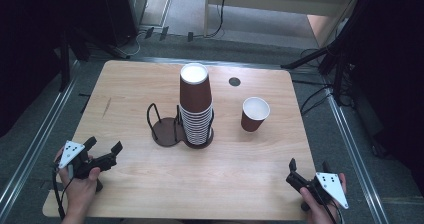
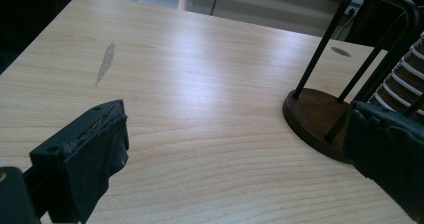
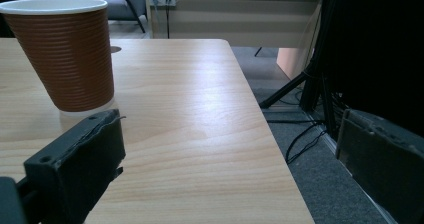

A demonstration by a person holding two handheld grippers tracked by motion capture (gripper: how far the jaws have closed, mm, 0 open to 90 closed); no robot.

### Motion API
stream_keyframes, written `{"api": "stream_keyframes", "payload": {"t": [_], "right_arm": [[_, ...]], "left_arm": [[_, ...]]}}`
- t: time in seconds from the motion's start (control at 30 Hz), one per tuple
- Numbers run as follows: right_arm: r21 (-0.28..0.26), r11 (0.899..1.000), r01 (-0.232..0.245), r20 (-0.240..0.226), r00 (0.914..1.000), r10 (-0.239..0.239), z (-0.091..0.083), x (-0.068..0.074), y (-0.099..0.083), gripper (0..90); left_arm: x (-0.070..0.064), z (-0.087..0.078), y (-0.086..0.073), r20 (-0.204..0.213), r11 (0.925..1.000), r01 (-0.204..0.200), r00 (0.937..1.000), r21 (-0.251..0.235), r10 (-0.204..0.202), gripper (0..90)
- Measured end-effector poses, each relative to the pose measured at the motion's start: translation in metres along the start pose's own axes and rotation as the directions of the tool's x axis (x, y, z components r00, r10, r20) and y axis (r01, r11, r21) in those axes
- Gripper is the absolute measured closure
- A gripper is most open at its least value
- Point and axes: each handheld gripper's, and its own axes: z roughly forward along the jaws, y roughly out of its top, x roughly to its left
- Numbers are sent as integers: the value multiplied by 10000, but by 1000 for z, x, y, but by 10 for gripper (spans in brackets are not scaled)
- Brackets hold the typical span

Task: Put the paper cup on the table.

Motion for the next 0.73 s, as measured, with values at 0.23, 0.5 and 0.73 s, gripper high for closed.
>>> {"api": "stream_keyframes", "payload": {"t": [0.23, 0.5, 0.73], "right_arm": [[44, 10000, 30, 188, 9998, -31, 1, -4, -7, 0], [-380, 9988, 320, 470, 9984, -302, -4, 0, -9, 0], [-379, 9965, 741, 480, 9962, -722, -4, 4, -9, 2]], "left_arm": [[0, 0, 0, 40, 10000, 46, 10000, -11, -46, 0], [-1, 2, 0, 85, 10000, 10, 10000, 90, -11, 0], [-2, 3, 0, 114, 9998, -39, 9999, 188, 36, 0]]}}
